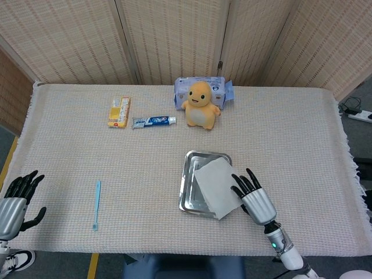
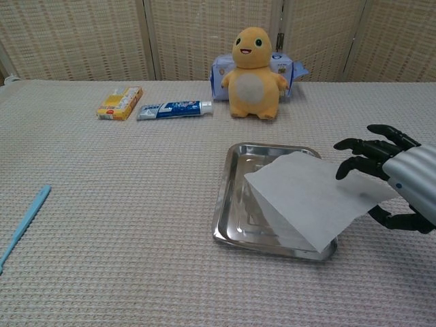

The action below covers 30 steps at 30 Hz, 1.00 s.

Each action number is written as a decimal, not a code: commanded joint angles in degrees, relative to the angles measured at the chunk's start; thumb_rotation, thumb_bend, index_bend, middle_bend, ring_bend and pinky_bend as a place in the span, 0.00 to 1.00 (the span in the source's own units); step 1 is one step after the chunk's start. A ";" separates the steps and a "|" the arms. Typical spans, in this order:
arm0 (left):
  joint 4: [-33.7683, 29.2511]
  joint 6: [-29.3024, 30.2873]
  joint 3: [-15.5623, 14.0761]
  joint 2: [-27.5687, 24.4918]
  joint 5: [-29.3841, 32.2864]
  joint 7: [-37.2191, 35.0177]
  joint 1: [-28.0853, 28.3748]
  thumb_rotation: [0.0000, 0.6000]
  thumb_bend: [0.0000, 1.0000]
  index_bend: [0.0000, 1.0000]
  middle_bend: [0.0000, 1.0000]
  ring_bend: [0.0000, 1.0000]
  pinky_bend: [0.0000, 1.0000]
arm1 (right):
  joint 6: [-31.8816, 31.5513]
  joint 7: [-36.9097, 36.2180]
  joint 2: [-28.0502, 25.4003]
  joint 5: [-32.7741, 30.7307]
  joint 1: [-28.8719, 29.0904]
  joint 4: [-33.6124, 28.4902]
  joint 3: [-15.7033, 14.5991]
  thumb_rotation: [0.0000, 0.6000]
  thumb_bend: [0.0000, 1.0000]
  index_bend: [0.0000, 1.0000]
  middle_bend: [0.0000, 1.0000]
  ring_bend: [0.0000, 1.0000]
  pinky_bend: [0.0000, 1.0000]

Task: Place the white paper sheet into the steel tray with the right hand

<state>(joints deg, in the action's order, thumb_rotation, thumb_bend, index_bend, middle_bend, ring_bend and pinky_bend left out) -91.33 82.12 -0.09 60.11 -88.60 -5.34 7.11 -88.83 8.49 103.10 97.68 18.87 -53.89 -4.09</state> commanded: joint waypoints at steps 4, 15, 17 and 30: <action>0.04 0.18 -0.02 0.02 -0.22 -0.11 -0.02 1.00 0.46 0.00 0.00 0.03 0.00 | 2.18 1.07 -1.61 0.03 0.32 -2.85 0.15 1.00 0.59 0.18 0.08 0.14 0.00; 0.08 0.40 -0.15 -0.13 -0.66 -0.62 -0.06 1.00 0.46 0.01 0.00 0.03 0.00 | 17.24 7.73 -8.67 -4.32 3.39 -19.45 -0.61 1.00 0.59 0.06 0.00 0.02 0.00; 0.09 0.52 -0.16 -0.22 -0.72 -0.85 -0.11 1.00 0.46 0.01 0.00 0.03 0.00 | 20.91 9.85 -10.61 -6.28 4.40 -24.14 -0.22 1.00 0.59 0.04 0.00 0.00 0.00; 0.14 0.77 -0.43 -0.23 -1.35 -0.95 -0.18 1.00 0.46 0.01 0.00 0.03 0.00 | 33.65 25.74 -14.91 -25.92 10.95 -43.22 8.84 1.00 0.59 0.00 0.00 0.00 0.00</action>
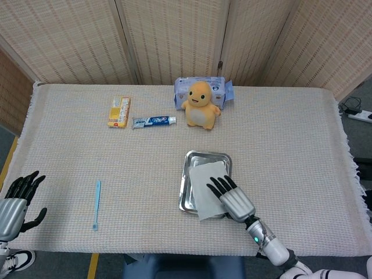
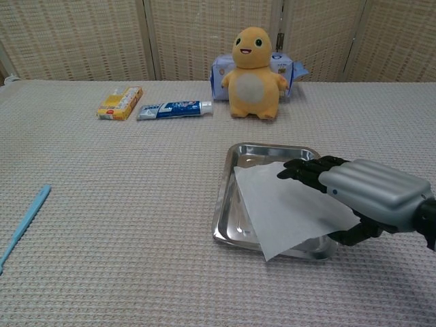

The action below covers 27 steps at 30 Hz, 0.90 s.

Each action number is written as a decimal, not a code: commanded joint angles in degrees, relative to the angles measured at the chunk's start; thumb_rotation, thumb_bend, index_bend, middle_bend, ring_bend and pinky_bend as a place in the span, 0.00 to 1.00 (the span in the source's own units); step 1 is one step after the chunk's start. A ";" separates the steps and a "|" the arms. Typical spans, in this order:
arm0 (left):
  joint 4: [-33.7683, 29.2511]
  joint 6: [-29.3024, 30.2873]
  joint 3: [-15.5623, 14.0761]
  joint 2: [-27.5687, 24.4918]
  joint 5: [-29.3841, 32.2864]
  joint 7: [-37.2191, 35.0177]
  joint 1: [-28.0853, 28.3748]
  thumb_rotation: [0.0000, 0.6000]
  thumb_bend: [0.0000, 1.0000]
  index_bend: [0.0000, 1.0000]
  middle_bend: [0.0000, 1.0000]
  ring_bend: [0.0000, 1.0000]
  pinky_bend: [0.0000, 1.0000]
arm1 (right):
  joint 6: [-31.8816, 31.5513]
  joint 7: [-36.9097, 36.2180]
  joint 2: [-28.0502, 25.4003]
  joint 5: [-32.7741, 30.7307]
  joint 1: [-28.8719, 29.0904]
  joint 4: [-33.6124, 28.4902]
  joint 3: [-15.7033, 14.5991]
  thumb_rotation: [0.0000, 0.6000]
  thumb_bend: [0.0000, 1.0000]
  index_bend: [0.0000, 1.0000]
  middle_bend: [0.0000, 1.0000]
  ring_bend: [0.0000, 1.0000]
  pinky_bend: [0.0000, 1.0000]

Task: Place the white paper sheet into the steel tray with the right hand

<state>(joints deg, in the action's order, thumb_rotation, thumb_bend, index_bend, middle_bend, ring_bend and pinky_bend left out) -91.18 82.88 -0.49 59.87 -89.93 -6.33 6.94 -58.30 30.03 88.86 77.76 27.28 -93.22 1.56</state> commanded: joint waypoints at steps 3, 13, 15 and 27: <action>-0.03 0.13 -0.09 0.02 -0.21 0.07 -0.05 1.00 0.46 0.01 0.00 0.03 0.00 | 5.25 6.74 -0.80 -11.26 4.53 -6.22 4.53 1.00 0.59 0.00 0.00 0.00 0.00; -0.01 0.51 -0.24 -0.18 -0.59 -0.27 -0.20 1.00 0.46 0.02 0.00 0.03 0.00 | 8.29 14.87 -1.22 -23.22 11.20 -9.20 4.52 1.00 0.58 0.00 0.00 0.00 0.00; 0.01 0.60 -0.23 -0.20 -0.57 -0.31 -0.24 1.00 0.46 0.02 0.00 0.03 0.00 | 8.50 15.58 -2.15 -24.57 12.03 -9.98 3.97 1.00 0.55 0.00 0.00 0.00 0.00; 0.27 0.12 -0.18 0.23 -0.46 0.95 0.03 1.00 0.50 0.03 0.00 0.04 0.00 | 12.14 14.01 -8.05 -34.45 18.36 -13.39 2.88 1.00 0.35 0.00 0.00 0.00 0.00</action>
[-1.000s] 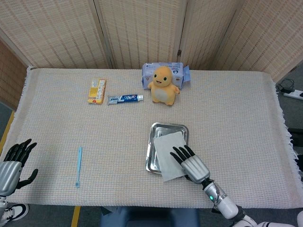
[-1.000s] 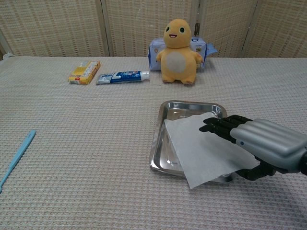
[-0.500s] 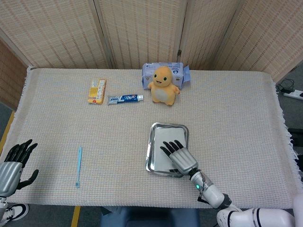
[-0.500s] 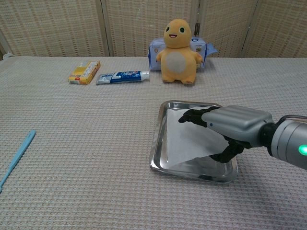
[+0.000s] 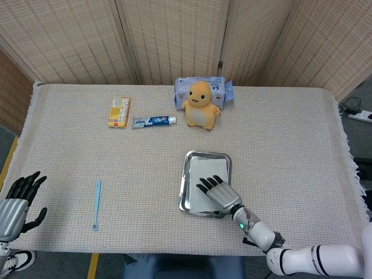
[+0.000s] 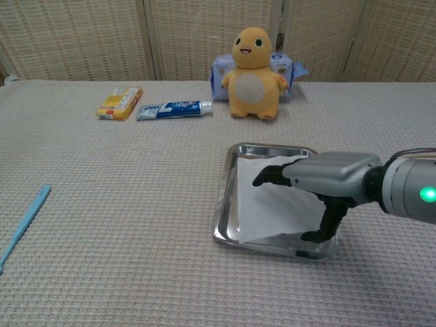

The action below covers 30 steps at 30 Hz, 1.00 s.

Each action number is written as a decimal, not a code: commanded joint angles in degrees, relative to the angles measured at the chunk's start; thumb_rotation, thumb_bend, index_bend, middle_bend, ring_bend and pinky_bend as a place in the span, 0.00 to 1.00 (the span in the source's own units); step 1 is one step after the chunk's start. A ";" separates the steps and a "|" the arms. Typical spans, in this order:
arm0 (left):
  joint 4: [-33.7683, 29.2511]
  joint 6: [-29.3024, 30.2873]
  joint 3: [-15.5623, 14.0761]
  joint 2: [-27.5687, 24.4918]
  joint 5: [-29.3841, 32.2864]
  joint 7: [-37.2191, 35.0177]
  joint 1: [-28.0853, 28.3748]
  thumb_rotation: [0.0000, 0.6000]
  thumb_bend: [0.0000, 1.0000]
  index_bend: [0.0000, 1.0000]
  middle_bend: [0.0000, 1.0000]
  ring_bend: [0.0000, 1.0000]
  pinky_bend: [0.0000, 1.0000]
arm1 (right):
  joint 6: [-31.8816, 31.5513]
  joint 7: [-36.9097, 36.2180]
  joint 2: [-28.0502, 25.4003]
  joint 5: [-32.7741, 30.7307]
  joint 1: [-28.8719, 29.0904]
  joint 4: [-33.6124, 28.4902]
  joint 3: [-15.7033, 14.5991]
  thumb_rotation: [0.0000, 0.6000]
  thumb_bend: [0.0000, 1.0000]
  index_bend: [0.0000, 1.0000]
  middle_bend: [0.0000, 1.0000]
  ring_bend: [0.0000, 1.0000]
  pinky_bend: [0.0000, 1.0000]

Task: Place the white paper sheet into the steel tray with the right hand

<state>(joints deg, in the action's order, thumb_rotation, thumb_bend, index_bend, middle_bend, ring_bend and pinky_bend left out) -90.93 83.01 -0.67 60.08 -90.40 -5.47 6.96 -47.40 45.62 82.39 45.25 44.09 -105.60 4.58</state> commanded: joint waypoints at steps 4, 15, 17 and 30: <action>-0.02 -0.14 -0.01 0.07 0.16 0.46 0.01 1.00 0.50 0.03 0.00 0.04 0.00 | 3.04 -4.06 -3.38 -3.63 3.35 -1.58 -0.45 1.00 0.33 0.00 0.00 0.00 0.00; -0.14 -0.62 -0.01 0.29 0.45 1.45 0.18 1.00 0.50 0.03 0.00 0.04 0.00 | 3.03 -8.70 0.29 -4.45 6.63 3.36 -1.17 1.00 0.33 0.00 0.00 0.00 0.00; -0.19 -0.38 -0.02 0.21 0.32 1.27 0.10 1.00 0.50 0.03 0.00 0.04 0.00 | 2.87 -9.63 0.05 -4.26 6.88 2.83 -1.28 1.00 0.33 0.00 0.00 0.00 0.00; -0.28 -0.61 -0.03 0.23 0.49 1.56 0.17 1.00 0.51 0.03 0.00 0.04 0.00 | 1.46 -14.95 -0.52 -3.35 7.63 0.76 -2.09 1.00 0.32 0.00 0.00 0.00 0.00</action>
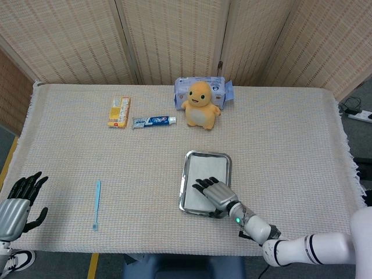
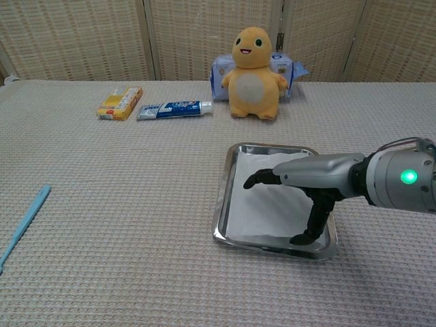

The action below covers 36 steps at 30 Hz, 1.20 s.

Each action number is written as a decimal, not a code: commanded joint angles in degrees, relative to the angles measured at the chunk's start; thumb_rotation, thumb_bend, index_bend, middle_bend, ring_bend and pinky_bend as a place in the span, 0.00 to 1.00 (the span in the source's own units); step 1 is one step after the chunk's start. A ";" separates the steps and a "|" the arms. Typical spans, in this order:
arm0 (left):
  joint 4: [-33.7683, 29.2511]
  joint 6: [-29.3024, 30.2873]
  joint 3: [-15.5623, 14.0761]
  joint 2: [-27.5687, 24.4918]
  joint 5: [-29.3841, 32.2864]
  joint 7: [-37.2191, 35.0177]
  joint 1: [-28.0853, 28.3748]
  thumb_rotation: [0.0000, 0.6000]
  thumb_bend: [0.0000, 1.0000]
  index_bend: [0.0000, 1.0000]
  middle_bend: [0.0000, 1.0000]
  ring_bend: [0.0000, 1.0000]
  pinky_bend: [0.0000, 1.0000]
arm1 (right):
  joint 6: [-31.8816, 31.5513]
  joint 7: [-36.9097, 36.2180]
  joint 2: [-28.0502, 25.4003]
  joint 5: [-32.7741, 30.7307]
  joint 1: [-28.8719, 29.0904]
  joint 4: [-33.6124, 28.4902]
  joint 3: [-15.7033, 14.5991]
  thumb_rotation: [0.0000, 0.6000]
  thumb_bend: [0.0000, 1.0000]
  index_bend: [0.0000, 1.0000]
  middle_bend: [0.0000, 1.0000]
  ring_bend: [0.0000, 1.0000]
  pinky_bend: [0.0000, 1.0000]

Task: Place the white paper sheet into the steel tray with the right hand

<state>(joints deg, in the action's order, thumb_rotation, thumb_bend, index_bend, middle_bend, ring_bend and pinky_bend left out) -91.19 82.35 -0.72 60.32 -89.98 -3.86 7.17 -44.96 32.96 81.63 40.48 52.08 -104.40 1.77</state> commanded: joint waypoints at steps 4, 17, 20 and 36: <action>0.03 0.37 0.00 -0.26 -0.05 -0.69 -0.17 1.00 0.51 0.03 0.00 0.04 0.00 | -1.50 -6.18 -2.28 3.60 -1.67 -2.29 1.47 1.00 0.32 0.00 0.00 0.00 0.00; -0.03 0.48 -0.03 -0.18 -0.32 -1.00 -0.15 1.00 0.51 0.03 0.00 0.04 0.00 | -6.59 -16.64 -11.29 33.98 -11.46 -0.74 -2.92 1.00 0.34 0.00 0.11 0.04 0.01; 0.12 0.31 0.08 0.06 -0.17 -0.77 -0.03 1.00 0.51 0.02 0.00 0.04 0.00 | -8.62 -15.18 -12.38 37.54 -11.78 0.53 -2.77 1.00 0.48 0.03 0.39 0.24 0.20; 0.10 1.19 -0.09 -0.18 -0.90 -2.05 -0.28 1.00 0.51 0.00 0.00 0.04 0.00 | 0.72 13.50 -18.74 0.61 1.83 -11.88 -7.92 0.77 0.56 0.10 0.81 0.67 0.68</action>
<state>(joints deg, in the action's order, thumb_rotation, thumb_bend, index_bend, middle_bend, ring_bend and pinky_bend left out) -91.08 83.49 -0.79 60.18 -90.85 -5.84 6.92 -45.88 40.59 64.15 50.26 49.31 -112.88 -3.59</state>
